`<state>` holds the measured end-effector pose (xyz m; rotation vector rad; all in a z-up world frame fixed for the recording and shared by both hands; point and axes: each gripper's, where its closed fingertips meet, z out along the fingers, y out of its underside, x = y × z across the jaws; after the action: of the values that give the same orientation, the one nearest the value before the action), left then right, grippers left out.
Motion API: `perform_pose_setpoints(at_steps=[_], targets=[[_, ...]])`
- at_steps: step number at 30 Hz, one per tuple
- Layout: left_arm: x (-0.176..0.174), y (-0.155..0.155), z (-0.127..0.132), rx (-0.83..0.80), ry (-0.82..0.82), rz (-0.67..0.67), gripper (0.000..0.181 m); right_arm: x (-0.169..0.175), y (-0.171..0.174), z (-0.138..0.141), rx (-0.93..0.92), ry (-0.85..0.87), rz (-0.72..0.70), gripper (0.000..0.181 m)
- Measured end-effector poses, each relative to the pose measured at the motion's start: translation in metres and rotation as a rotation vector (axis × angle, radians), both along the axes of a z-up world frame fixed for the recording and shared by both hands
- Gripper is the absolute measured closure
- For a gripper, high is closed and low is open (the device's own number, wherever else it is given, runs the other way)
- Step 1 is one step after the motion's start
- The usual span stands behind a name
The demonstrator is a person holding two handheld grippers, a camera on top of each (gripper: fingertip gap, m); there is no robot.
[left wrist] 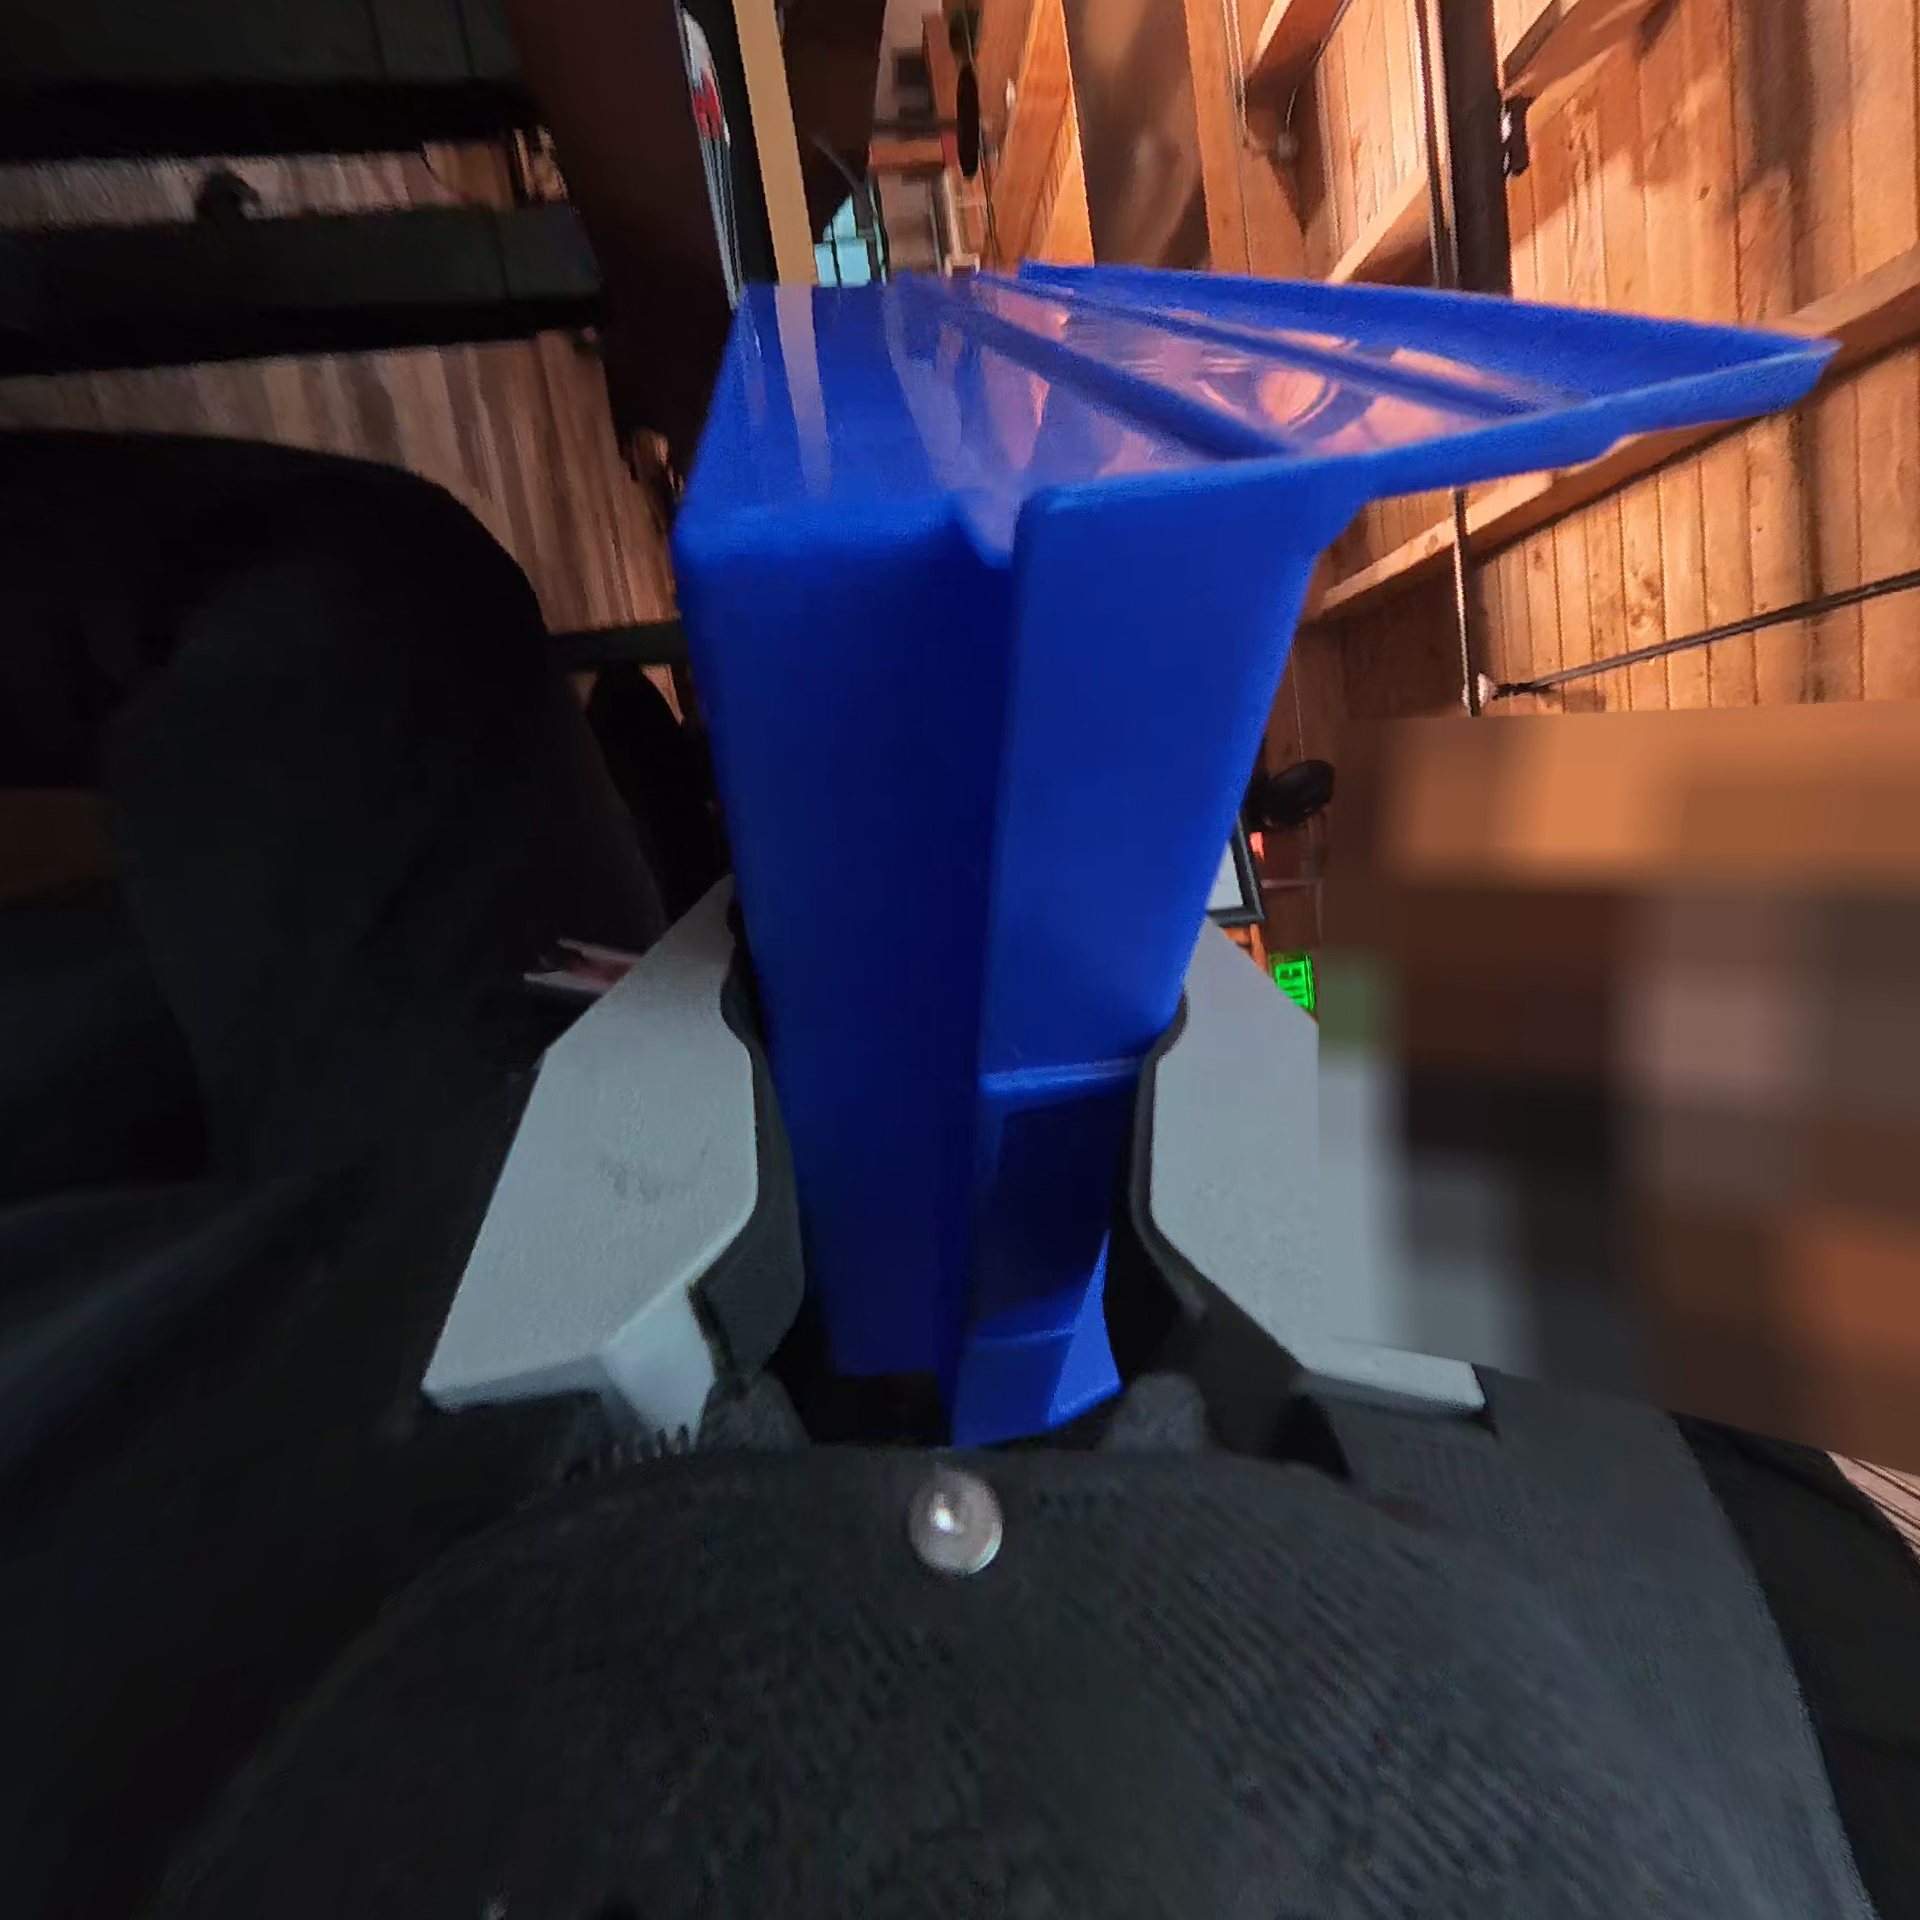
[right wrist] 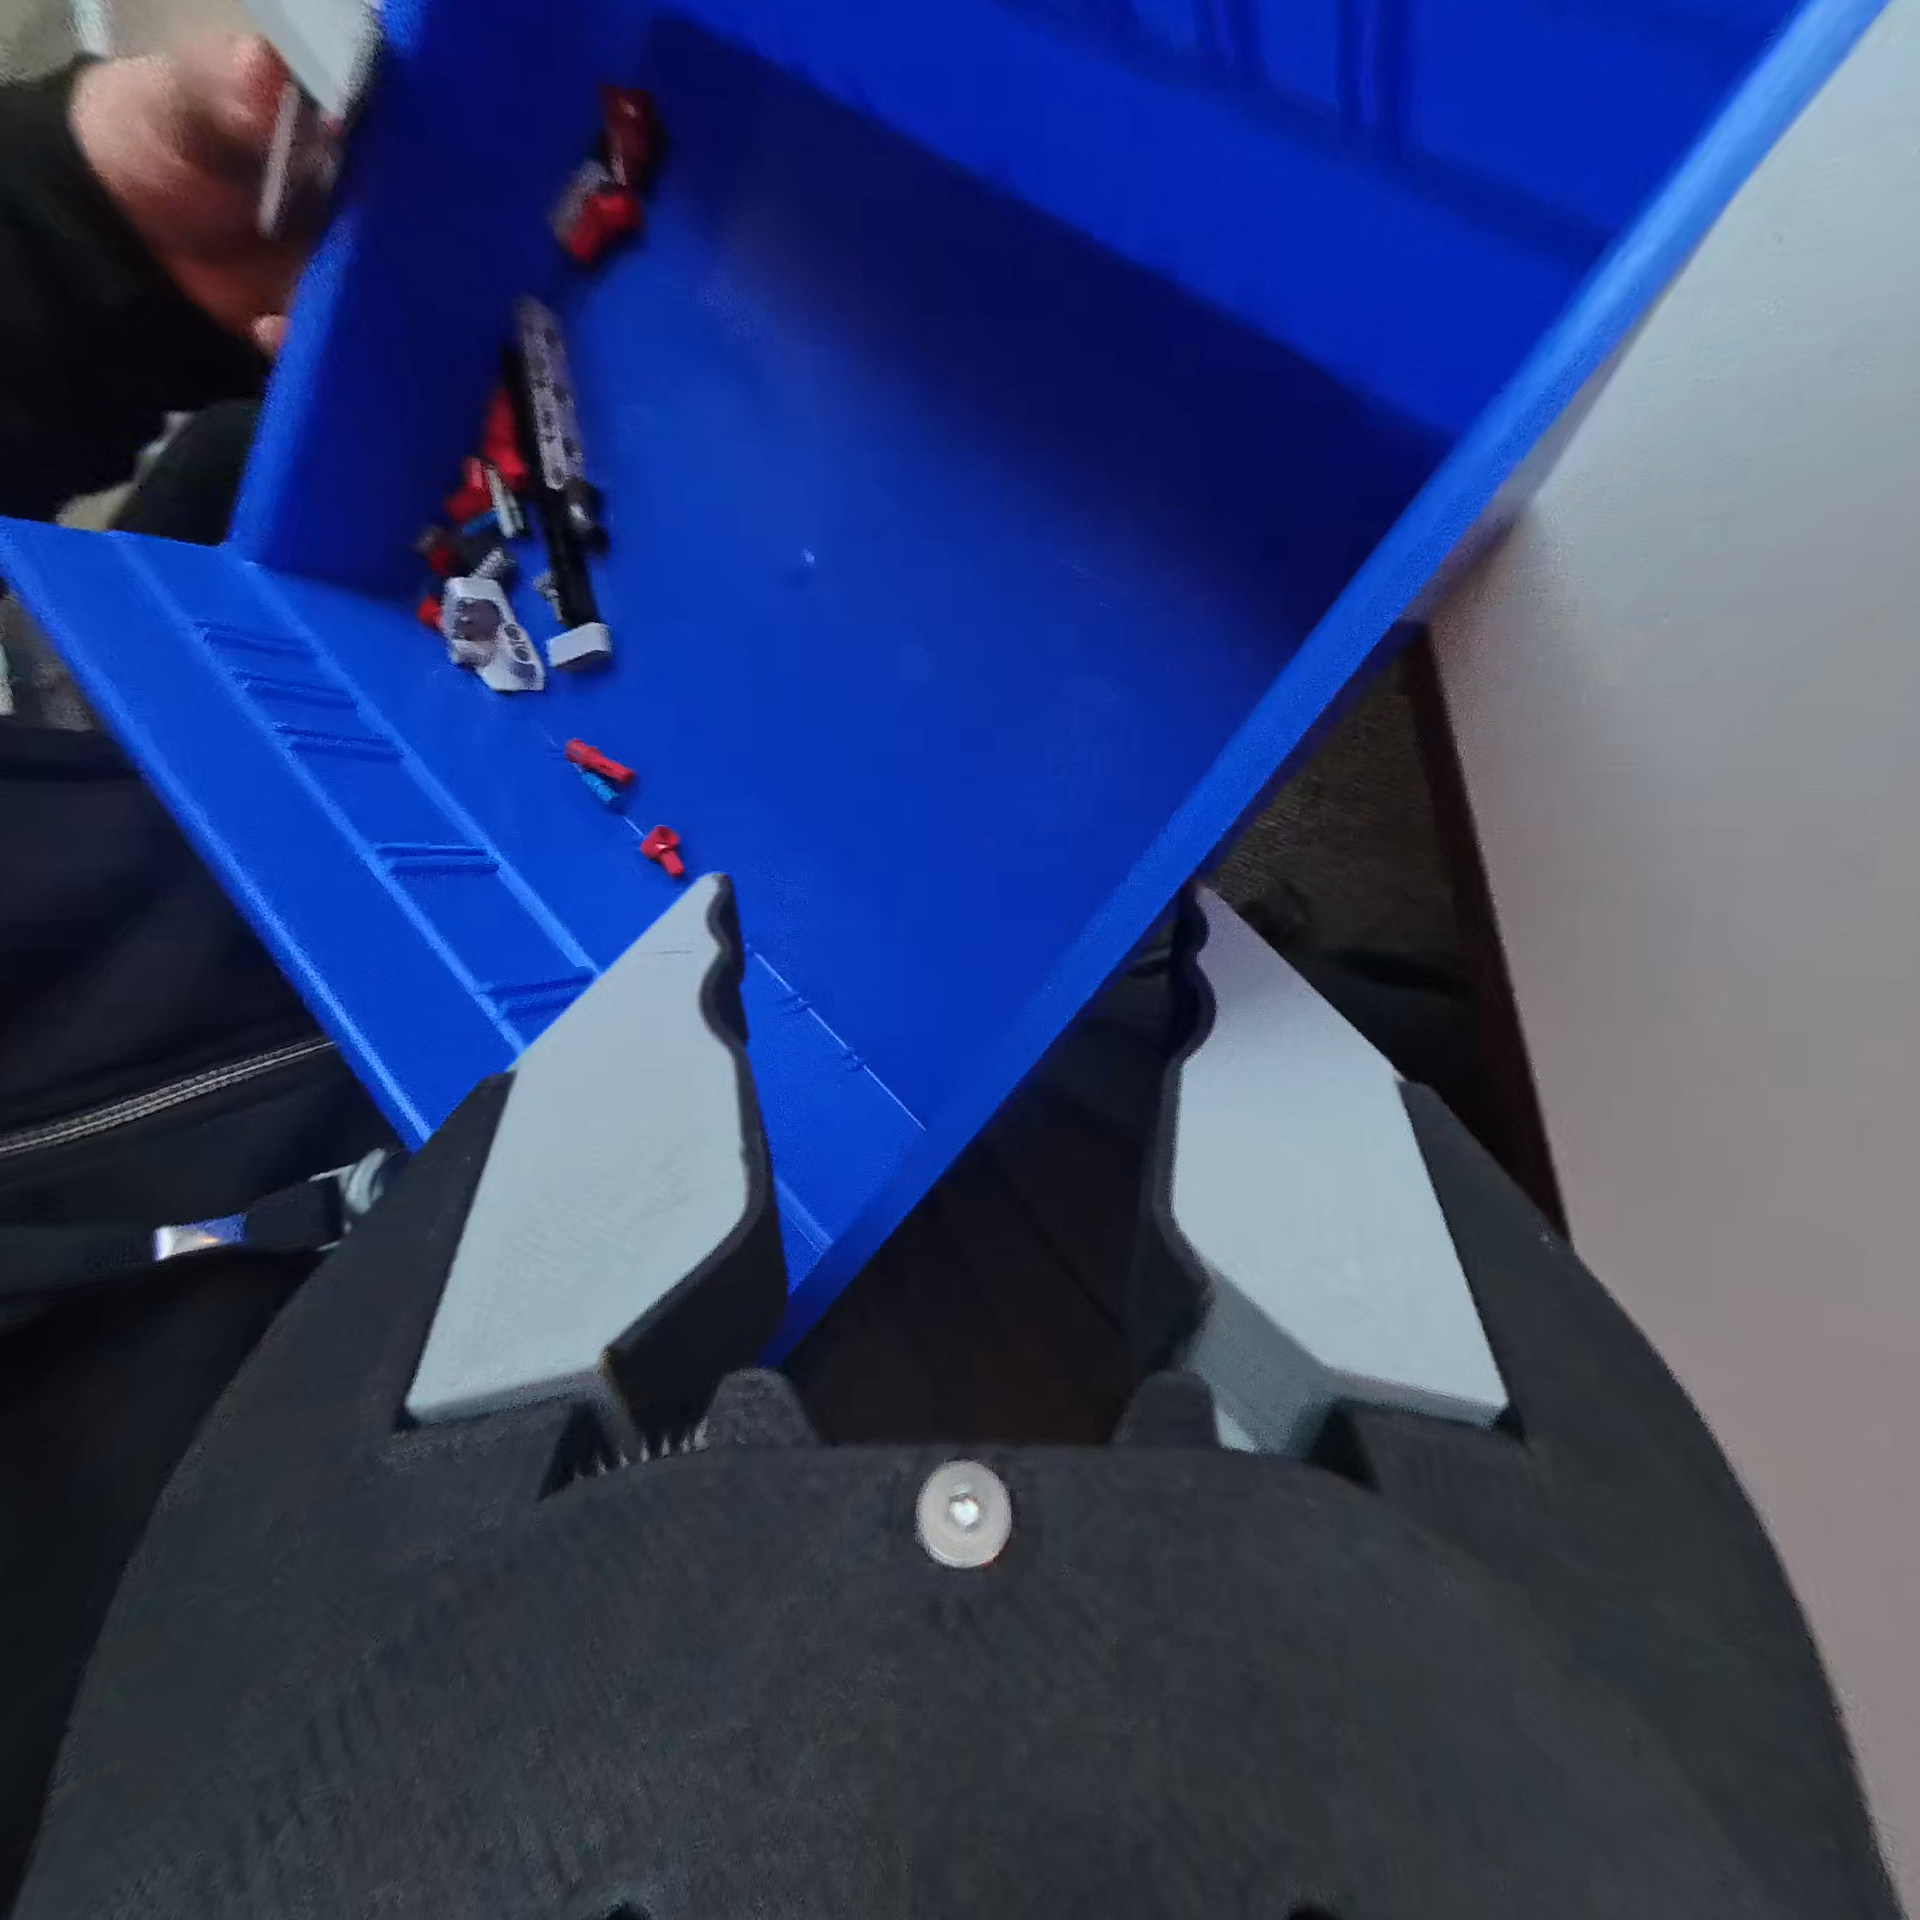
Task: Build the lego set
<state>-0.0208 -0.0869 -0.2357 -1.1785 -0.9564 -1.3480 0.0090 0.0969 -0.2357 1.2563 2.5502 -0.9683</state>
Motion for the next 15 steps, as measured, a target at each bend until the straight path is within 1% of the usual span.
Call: perform_pose_setpoints(at_steps=[1, 3, 5, 6, 7, 8, 9, 11, 12, 14, 15], targets=[[0.002, 0.000, 0.001, -0.009, 0.018, -0.017, 0.106, 0.000, 0.001, -0.001, 0.008, 0.008, -0.001, 0.100], [0.004, 0.001, 0.005, -0.027, 0.053, -0.032, 0.108, -0.004, 0.005, -0.004, 0.041, 0.031, -0.033, 0.110], [0.005, 0.000, 0.004, -0.022, 0.046, -0.029, 0.108, -0.009, 0.004, 0.004, -0.007, 0.064, -0.077, 0.114], [0.005, -0.002, 0.002, -0.013, 0.034, -0.014, 0.106, -0.011, 0.003, 0.012, -0.056, 0.082, -0.096, 0.114], [0.005, -0.002, 0.000, -0.002, 0.027, -0.004, 0.108, -0.012, 0.002, 0.018, -0.103, 0.086, -0.111, 0.113], [0.005, -0.002, -0.001, 0.006, 0.026, 0.005, 0.107, -0.013, 0.001, 0.019, -0.134, 0.079, -0.121, 0.111], [0.005, -0.001, -0.001, 0.009, 0.031, 0.010, 0.109, -0.012, 0.001, 0.016, -0.140, 0.060, -0.126, 0.110], [0.005, 0.000, -0.001, 0.005, 0.048, 0.004, 0.108, -0.006, 0.003, 0.005, -0.094, 0.016, -0.115, 0.108], [0.005, -0.001, -0.001, 0.002, 0.053, -0.001, 0.108, -0.006, 0.004, 0.007, -0.085, 0.035, -0.120, 0.109], [0.003, -0.003, -0.001, -0.004, 0.065, -0.017, 0.108, -0.010, 0.011, 0.023, -0.108, 0.106, -0.150, 0.105], [0.001, -0.005, -0.001, -0.008, 0.072, -0.029, 0.106, -0.013, 0.017, 0.033, -0.125, 0.145, -0.170, 0.105]])
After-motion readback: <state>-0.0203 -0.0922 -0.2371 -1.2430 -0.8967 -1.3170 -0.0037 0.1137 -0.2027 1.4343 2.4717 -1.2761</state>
